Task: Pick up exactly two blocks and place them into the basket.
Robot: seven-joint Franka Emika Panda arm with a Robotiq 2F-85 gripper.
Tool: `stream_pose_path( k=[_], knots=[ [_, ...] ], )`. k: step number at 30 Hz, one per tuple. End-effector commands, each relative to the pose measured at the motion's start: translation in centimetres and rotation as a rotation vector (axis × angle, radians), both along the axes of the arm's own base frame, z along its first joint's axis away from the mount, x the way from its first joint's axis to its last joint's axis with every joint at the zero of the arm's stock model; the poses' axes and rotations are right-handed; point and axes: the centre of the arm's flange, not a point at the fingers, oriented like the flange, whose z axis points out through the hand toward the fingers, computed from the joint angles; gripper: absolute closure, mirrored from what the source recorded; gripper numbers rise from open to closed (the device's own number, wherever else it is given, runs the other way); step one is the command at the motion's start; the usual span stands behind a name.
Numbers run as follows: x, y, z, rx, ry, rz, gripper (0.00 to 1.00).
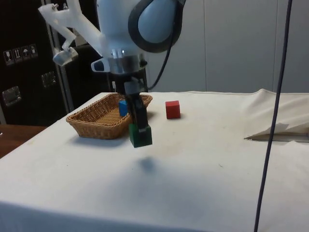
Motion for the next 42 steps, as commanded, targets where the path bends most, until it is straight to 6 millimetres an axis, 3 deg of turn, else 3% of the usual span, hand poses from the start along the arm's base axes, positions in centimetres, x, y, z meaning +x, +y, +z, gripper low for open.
stream_pose_path(
  k=[1, 3, 5, 10, 22, 42],
  knots=[
    [0.1, 0.1, 0.6, -0.003, -0.001, -0.007, 0.97],
    [0.4, 0.2, 1.8, 0.000, -0.007, -0.012, 0.97],
    [0.4, 0.2, 1.6, 0.005, -0.009, -0.009, 0.97],
    [2.3, 0.2, 4.2, 0.007, -0.014, -0.016, 0.97],
    [5.9, -0.4, 7.2, 0.038, -0.023, -0.012, 0.97],
    [11.3, -2.6, 9.2, 0.118, -0.033, -0.010, 0.97]
  ],
)
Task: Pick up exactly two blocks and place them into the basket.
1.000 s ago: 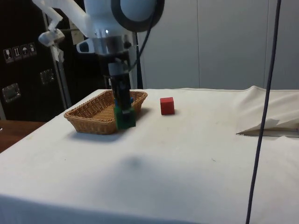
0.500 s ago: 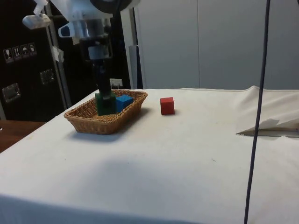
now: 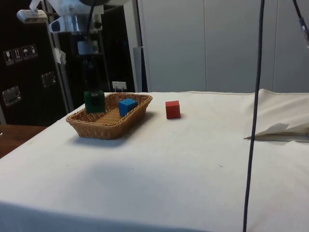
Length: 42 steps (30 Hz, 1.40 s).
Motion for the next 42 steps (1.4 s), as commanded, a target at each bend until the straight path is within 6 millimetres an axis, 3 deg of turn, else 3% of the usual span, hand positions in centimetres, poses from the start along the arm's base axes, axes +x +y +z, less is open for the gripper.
stream_pose_path(
  k=[1, 16, 42],
  knots=[
    [0.4, -0.4, 0.0, 0.009, 0.008, 0.001, 0.97],
    [2.9, -4.1, -0.5, -0.001, 0.008, -0.018, 0.97],
    [4.0, -9.9, -2.5, -0.035, 0.018, -0.110, 0.97]
  ],
)
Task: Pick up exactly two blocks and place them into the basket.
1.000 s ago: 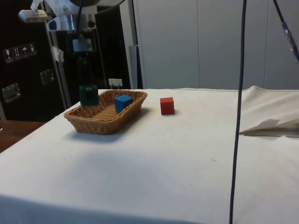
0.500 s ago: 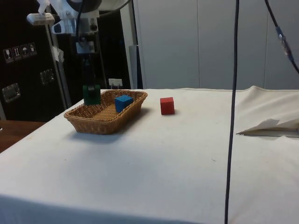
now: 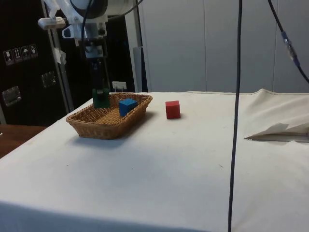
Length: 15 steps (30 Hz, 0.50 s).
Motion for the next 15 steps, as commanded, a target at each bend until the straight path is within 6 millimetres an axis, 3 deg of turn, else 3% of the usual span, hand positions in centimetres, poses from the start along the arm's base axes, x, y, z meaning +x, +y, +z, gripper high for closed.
stream_pose_path(
  k=[1, 15],
  knots=[
    [0.1, -0.4, -0.1, 0.003, 0.005, -0.007, 0.97],
    [0.1, -2.9, -1.7, -0.014, 0.016, -0.064, 0.97]
  ],
)
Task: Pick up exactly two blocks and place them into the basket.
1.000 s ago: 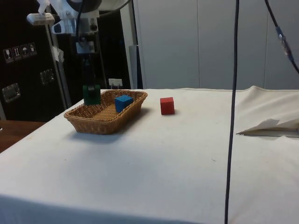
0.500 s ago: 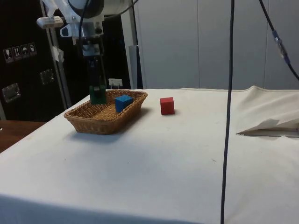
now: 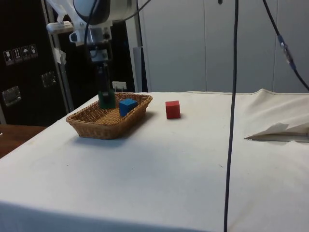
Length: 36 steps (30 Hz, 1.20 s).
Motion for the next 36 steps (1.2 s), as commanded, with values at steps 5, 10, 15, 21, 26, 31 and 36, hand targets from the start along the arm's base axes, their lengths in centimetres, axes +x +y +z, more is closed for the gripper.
stream_pose_path(
  k=[5, 10, 15, 21, 26, 31, 36],
  knots=[
    [0.1, -1.0, -1.2, -0.007, 0.004, -0.035, 0.97],
    [0.0, -1.6, -2.0, -0.010, 0.007, -0.053, 0.97],
    [0.0, -2.1, -3.2, -0.015, 0.013, -0.084, 0.97],
    [-0.1, -2.3, -5.0, -0.018, 0.020, -0.124, 0.97],
    [0.0, -2.2, -6.0, -0.017, 0.023, -0.149, 0.97],
    [0.2, -2.4, -6.2, -0.011, 0.023, -0.168, 0.97],
    [0.2, -2.5, -6.0, -0.012, 0.023, -0.173, 0.72]
  ],
)
